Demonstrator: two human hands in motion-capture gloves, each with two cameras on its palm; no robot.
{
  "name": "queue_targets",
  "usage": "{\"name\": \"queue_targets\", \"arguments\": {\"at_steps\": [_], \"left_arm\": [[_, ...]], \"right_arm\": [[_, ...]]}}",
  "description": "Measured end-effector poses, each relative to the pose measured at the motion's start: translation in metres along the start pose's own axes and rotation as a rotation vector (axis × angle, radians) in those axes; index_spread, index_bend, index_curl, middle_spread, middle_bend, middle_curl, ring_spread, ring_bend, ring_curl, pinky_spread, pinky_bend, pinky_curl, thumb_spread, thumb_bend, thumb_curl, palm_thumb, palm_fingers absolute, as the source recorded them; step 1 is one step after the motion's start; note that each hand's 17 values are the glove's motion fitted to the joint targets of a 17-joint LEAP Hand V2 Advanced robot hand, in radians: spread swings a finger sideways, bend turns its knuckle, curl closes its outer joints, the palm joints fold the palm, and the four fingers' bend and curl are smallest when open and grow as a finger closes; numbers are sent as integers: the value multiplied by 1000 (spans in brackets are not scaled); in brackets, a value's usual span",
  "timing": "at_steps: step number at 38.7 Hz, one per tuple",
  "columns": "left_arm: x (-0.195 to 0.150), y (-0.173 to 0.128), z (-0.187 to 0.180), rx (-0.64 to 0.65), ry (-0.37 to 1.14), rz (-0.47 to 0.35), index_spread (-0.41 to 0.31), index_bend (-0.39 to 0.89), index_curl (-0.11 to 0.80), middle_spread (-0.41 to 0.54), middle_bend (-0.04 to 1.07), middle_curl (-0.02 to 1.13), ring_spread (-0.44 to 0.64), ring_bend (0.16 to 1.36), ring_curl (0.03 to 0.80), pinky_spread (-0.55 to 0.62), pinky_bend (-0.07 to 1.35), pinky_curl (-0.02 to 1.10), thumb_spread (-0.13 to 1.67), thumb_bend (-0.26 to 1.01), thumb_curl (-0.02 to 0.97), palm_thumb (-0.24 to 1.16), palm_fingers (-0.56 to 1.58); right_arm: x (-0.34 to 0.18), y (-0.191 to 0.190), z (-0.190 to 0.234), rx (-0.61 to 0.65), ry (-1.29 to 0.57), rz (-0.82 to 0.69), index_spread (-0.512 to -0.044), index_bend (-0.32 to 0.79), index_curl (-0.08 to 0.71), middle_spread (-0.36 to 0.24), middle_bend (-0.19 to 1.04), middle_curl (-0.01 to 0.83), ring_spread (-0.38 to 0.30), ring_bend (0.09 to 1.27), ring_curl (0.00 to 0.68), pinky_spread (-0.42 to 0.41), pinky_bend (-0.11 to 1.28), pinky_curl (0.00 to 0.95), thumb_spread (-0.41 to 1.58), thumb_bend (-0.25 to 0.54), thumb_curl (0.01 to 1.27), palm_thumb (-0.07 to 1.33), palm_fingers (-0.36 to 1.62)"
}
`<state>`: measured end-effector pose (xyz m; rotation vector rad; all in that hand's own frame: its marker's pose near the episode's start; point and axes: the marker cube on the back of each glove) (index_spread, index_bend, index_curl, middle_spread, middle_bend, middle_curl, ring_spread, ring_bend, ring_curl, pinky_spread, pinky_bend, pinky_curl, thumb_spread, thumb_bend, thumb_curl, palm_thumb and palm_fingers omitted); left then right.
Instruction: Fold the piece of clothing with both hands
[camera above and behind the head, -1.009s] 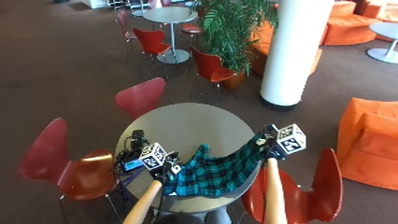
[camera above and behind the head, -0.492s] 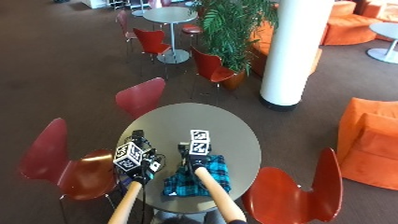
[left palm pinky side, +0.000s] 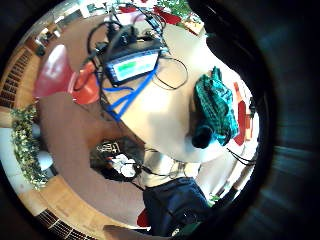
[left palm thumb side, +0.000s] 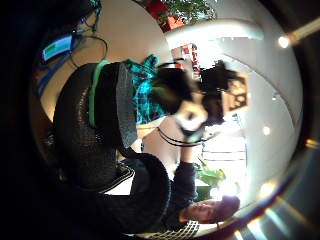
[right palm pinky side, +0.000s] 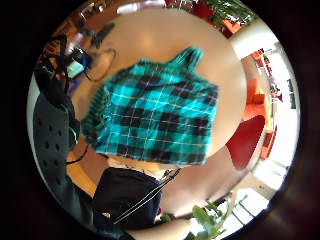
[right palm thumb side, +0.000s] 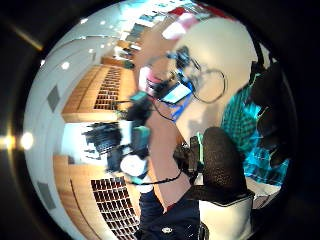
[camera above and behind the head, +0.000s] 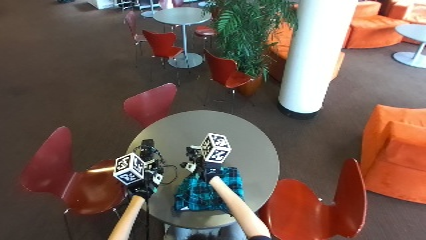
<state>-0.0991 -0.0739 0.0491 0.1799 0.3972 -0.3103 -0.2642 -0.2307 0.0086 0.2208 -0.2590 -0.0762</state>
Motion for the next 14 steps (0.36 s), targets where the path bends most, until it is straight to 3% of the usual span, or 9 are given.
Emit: {"name": "queue_targets", "arguments": {"at_steps": [4,6,14], "left_arm": [[1,4,-8,22,-52,15,-77,179,402,98,146,276,173,490,325,105,311,362,1366,-9,269,254,455],[1,7,-12,18,-45,22,-77,183,404,98,145,275,176,488,325,105,310,362,1369,-11,267,249,457],[6,18,-19,-7,13,29,-77,187,410,99,147,272,178,482,322,107,302,362,1380,-9,265,239,465]], "right_arm": [[9,28,-50,119,-24,-32,-199,84,329,-120,441,487,-204,721,438,-311,718,430,1004,-20,513,709,1205],[22,40,-64,170,-20,-39,-196,101,327,-157,395,472,-194,712,435,-303,723,429,1020,-23,509,702,1186],[73,59,-71,246,-75,26,-195,109,315,-165,383,469,-185,675,428,-293,694,418,1060,-20,498,698,1220]]}}
